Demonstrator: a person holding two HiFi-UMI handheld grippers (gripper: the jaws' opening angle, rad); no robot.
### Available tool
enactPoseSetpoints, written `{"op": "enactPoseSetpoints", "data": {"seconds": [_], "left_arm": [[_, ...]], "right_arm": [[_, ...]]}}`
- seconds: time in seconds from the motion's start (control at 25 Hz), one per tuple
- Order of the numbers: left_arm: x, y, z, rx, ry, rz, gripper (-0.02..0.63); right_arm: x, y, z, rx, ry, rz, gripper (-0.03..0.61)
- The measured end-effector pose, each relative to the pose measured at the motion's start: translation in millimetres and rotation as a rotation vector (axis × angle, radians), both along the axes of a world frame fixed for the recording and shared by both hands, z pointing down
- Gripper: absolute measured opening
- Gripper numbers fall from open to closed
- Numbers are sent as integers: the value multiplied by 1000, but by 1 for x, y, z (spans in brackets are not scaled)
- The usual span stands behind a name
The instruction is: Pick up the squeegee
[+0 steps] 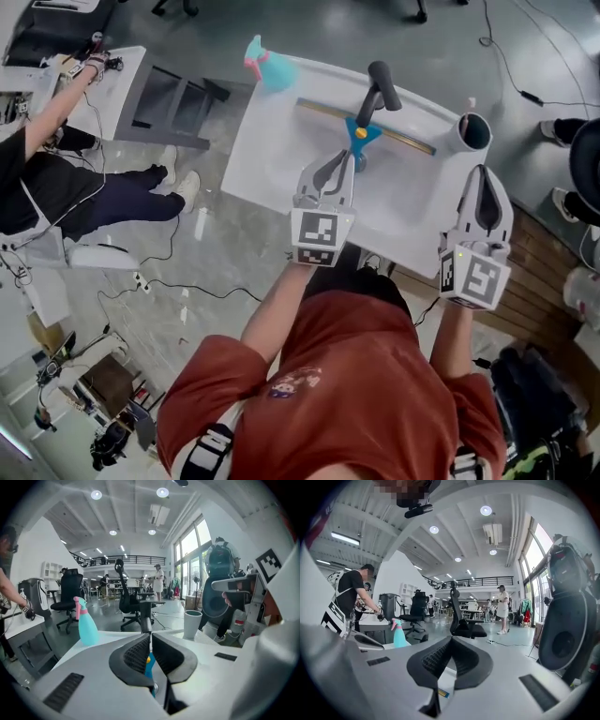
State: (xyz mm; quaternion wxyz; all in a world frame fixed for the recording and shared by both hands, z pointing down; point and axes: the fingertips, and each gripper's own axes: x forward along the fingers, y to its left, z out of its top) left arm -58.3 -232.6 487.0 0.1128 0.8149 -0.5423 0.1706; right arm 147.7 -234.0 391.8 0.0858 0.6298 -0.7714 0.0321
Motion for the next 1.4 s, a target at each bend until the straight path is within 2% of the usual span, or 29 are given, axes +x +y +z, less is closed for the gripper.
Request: {"op": "enactPoseSetpoints", "data": {"seconds": [0.32,0.56,0.64,0.84,1.12,1.4], "left_arm": [[-4,-17,60,-153,-49,9,80],[0,-28,99,-255,-51,20,128],[0,-30,115,-298,-63,26,168],[0,-36,150,-380,-62,13,177],[0,-42,182,-444,-99,2,178],[4,-53,193,-450,-128,16,179]], "right_arm": [[-20,-17,24,-38,13,-38,8],[-29,-26,43,-66,12,-50,8],[-33,-29,50,-80,11,-56,8],[-38,-35,65,-98,17,-55,8],[-29,-46,70,-97,33,-24,8],[-30,-53,73,-98,37,-17,8]]}}
